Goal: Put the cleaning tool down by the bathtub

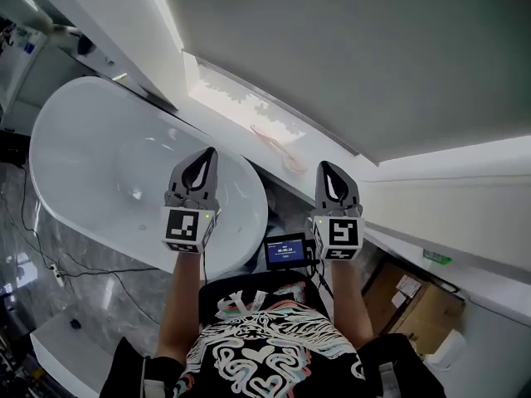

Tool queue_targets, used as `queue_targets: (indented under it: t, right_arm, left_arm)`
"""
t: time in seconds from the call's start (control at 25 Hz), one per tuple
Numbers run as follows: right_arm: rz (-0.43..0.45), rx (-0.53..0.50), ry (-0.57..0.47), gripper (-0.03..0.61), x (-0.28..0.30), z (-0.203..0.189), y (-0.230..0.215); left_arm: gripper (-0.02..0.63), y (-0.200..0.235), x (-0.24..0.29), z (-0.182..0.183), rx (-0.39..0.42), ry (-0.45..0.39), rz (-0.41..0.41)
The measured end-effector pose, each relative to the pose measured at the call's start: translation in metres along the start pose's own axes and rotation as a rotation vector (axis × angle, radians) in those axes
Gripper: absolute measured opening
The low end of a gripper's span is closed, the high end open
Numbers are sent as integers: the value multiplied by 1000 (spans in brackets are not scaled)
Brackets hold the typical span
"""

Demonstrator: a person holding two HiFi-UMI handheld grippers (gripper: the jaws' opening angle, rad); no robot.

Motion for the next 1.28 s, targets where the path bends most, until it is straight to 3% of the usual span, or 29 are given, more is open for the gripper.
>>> queue_targets:
  t: [0.72, 1.28]
  right_arm:
    - [-93, 75, -82, 28, -96, 13, -6]
    - [-67, 65, -128, 26, -113, 19, -3]
  left_arm:
    - [17, -19, -76, 50, 83, -123, 5]
    - [17, -32, -93, 53, 77, -160, 29]
Point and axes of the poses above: the fingertips, and each gripper's own axes: x forward along the fingers, y to its left, z out of its top, the point moved 9 cm from there along -x, backward along the fingers, and after that the axes turned 12 degrees about y, right-handed, at the moved point
